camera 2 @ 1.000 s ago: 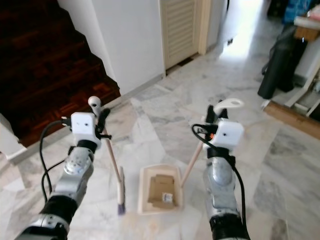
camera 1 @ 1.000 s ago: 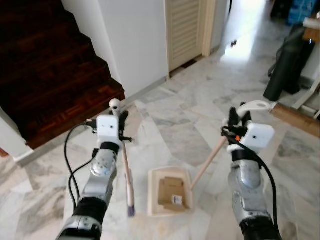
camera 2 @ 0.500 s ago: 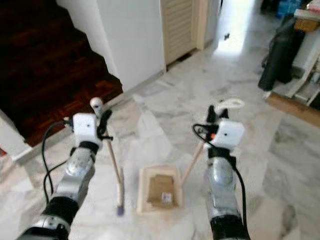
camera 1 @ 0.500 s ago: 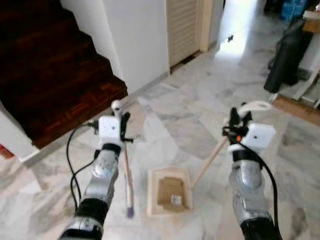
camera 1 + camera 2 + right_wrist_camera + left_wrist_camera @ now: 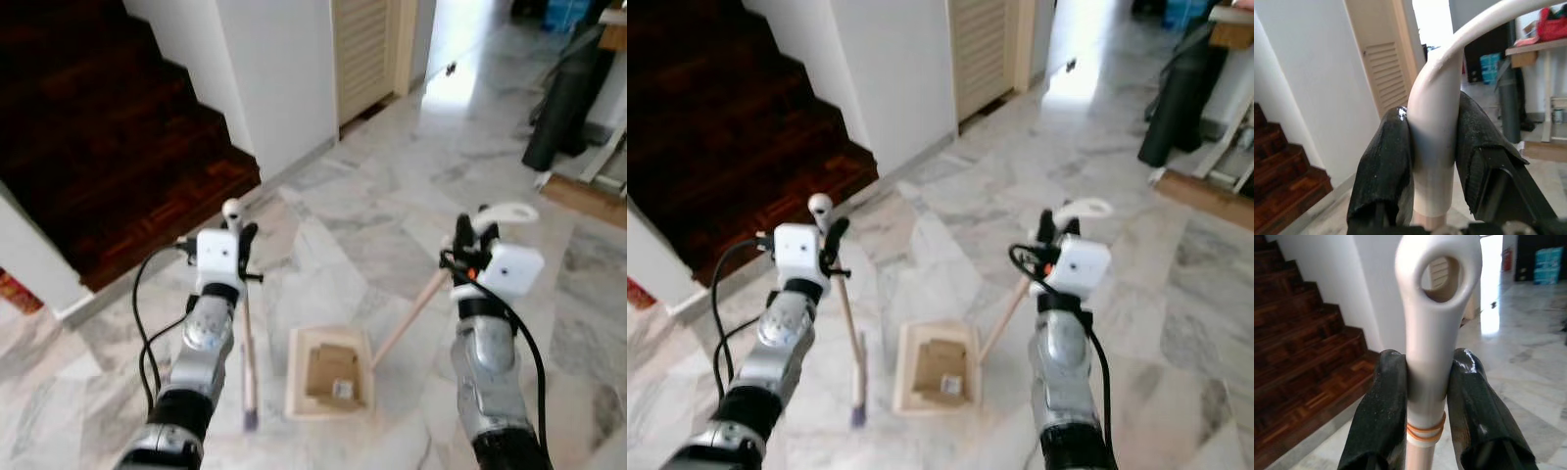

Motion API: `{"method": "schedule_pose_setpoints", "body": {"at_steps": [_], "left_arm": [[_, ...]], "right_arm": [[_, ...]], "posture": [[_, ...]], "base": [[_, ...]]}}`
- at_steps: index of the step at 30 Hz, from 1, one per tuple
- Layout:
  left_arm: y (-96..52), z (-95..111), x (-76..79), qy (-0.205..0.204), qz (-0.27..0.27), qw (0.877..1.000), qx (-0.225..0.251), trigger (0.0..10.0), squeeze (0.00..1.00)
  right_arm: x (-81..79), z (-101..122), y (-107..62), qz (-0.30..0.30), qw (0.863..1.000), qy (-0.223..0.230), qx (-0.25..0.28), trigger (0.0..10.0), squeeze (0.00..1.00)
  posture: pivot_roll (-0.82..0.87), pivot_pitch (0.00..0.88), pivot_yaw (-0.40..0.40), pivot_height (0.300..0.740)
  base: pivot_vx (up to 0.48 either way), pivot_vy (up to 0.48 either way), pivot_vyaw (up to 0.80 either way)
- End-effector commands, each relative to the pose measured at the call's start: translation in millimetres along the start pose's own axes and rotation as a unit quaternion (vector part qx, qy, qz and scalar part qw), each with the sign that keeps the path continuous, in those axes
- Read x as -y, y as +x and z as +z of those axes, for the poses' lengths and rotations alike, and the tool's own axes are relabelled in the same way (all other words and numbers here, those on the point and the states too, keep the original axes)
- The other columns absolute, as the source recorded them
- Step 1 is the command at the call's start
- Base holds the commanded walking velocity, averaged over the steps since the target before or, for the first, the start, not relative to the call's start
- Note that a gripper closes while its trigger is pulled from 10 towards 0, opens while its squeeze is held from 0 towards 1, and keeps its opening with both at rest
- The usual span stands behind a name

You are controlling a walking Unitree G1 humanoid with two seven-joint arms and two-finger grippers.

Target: Sweep floor

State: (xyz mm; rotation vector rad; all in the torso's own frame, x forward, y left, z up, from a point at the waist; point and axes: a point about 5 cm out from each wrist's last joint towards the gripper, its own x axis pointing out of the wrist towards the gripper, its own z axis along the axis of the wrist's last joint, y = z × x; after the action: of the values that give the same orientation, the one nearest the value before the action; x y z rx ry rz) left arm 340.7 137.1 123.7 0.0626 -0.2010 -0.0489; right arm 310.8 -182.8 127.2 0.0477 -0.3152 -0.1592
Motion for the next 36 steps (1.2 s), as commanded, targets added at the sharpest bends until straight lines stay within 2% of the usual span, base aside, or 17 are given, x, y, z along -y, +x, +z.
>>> {"method": "schedule_pose_setpoints", "body": {"at_steps": [1,4,29,36], "left_arm": [[4.0,10.4,-6.5,0.003,0.008,1.0,0.025,10.0,0.0],[4.1,10.5,-6.9,0.003,0.008,1.0,0.025,10.0,0.0],[3.0,10.0,-7.9,0.006,0.008,1.0,0.024,10.0,0.0],[3.2,9.7,-7.0,0.005,0.007,1.0,0.024,10.0,0.0]], "right_arm": [[-7.3,15.9,8.0,0.012,0.999,0.002,0.04,10.0,0.0],[-7.4,16.5,7.8,0.011,0.999,0.001,0.041,10.0,0.0],[-11.8,17.4,9.1,0.017,0.999,0.007,0.043,10.0,0.0],[-12.7,16.9,9.0,0.021,0.999,0.005,0.042,10.0,0.0]], "posture": [[-0.19,0.0,0.111,0.74],[-0.19,0.0,0.111,0.74],[-0.19,0.0,0.112,0.74],[-0.19,0.0,0.111,0.74]], "base": [[0.0,0.304,0.46],[0.0,0.304,0.54],[0.0,0.306,0.0],[0.0,0.305,0.53]]}}
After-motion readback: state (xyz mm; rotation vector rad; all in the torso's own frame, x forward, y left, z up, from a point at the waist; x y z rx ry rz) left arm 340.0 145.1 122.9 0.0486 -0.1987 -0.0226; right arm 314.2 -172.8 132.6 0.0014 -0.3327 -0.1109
